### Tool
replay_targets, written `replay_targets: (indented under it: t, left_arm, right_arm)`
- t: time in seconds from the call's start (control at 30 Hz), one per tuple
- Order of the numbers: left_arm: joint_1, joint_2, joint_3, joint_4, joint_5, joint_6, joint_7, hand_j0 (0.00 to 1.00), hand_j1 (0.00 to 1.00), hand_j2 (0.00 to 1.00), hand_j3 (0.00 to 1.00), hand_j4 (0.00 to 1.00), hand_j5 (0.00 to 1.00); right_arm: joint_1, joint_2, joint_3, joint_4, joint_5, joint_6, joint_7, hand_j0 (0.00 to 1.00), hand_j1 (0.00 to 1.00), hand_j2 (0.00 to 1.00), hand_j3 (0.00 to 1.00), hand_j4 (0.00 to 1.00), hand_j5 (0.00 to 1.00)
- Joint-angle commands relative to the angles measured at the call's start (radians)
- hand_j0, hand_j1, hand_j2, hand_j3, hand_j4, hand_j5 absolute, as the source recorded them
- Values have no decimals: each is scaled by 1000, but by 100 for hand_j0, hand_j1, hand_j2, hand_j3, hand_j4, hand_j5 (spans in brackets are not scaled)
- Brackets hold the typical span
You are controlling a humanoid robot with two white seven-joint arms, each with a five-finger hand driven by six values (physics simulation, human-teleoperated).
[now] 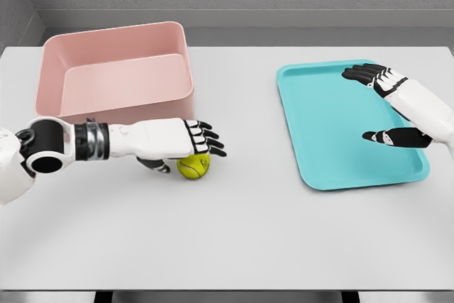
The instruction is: Put the tennis from the blue tray into the pink basket with both arms
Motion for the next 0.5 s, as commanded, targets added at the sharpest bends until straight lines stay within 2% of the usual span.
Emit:
replay_targets:
  t: [0.0,0.43,0.47]
  left_arm:
    - [0,-9,-2,12,6,1,0,100,100,100,100,100,100]
    - [-11,-35,-36,42,4,1,-6,100,100,100,100,100,100]
    - [-11,-35,-36,45,4,1,-15,94,94,94,94,94,94]
  right_arm:
    - [0,-1,0,0,-8,3,-1,100,100,100,100,100,100]
    - [0,-1,0,0,-8,3,-1,100,100,100,100,100,100]
    - [0,-1,0,0,-8,3,-1,100,100,100,100,100,100]
